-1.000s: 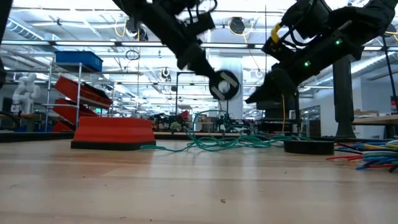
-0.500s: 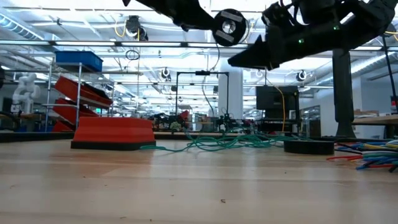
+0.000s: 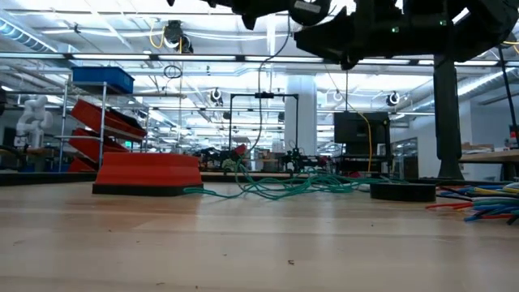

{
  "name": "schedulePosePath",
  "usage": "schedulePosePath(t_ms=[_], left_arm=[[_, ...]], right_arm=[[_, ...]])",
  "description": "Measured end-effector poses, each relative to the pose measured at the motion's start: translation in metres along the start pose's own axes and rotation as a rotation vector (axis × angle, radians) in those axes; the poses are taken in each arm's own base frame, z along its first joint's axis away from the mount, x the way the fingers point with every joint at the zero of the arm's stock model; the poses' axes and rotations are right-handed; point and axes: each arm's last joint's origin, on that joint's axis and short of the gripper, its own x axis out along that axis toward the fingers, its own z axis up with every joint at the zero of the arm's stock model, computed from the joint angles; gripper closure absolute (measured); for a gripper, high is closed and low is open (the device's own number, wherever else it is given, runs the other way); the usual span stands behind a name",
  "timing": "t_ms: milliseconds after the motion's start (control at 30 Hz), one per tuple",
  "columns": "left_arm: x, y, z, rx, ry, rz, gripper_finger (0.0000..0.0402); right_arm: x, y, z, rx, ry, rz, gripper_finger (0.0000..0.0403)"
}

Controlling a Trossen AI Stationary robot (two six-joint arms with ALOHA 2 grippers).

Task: Coiling cords
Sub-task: Uncoil the green wire cable from the spool

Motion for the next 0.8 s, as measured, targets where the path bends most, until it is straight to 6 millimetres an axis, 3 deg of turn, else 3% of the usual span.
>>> schedulePosePath(t_ms=[333,800], left_arm=[[0.0,0.001,0.012,-0.016,-0.121,0.025,0.0401],[0.013,-0.001,-0.001,-0.047,-0.105,0.088,0.0402]], right_arm=[[0.006,0.003,-0.001,0.052,-0.101,0.021,0.0239],[0.015,0.004,-0.006,0.105,-0.206,-0.014,0.0251]])
